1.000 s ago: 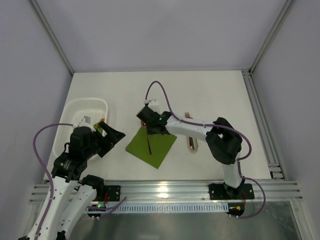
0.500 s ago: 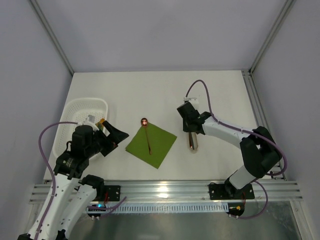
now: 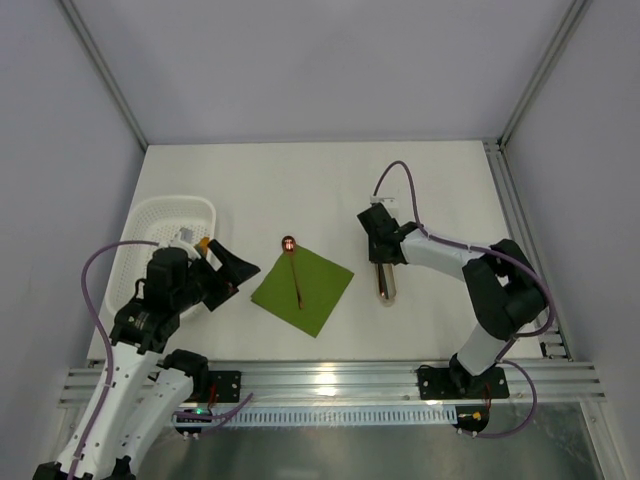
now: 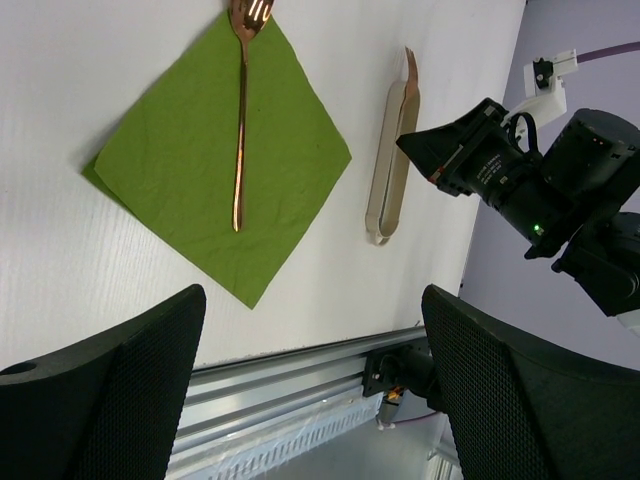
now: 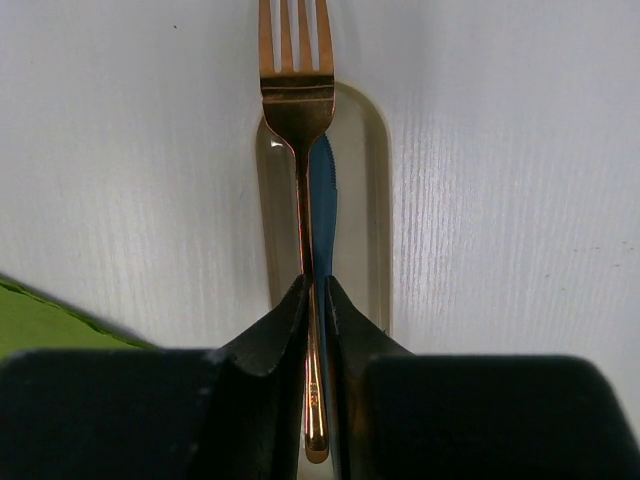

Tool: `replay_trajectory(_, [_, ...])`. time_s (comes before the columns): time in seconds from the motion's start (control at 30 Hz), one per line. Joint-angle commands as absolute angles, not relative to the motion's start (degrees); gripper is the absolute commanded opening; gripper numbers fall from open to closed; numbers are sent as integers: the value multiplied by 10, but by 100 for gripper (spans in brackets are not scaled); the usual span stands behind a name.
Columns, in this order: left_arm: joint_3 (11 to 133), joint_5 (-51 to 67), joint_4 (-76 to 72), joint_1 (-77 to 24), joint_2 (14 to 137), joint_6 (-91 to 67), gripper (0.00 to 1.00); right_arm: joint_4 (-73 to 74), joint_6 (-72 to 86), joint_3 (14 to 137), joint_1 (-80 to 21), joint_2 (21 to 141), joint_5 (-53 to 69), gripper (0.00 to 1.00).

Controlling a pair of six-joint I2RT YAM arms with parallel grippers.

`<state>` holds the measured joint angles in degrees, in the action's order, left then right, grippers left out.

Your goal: Place the utensils on the paper napkin and roll it up

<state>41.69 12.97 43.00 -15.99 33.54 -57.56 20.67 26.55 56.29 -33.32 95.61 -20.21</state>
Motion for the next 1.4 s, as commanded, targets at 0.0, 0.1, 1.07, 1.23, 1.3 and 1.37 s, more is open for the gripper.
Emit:
replay_trajectory(0.0, [418, 146, 404, -156, 344, -561, 90, 178, 254, 569, -329, 967, -200, 14])
replay_trajectory(0.1, [419, 147, 403, -156, 346, -559, 89, 178, 254, 573, -328, 973, -196, 14])
replay_trajectory(1.07, [416, 154, 398, -156, 348, -560, 89, 207, 231, 562, -328, 840, -228, 3])
replay_trajectory(1.23, [416, 154, 398, -156, 345, -561, 89, 157, 233, 548, -328, 794, -98, 3])
replay_trajectory(1.3, [416, 155, 398, -156, 345, -562, 89, 114, 243, 534, -328, 783, -16, 4])
replay_trajectory(1.37, [415, 156, 398, -156, 344, -562, 88, 84, 266, 525, -328, 786, 44, 3])
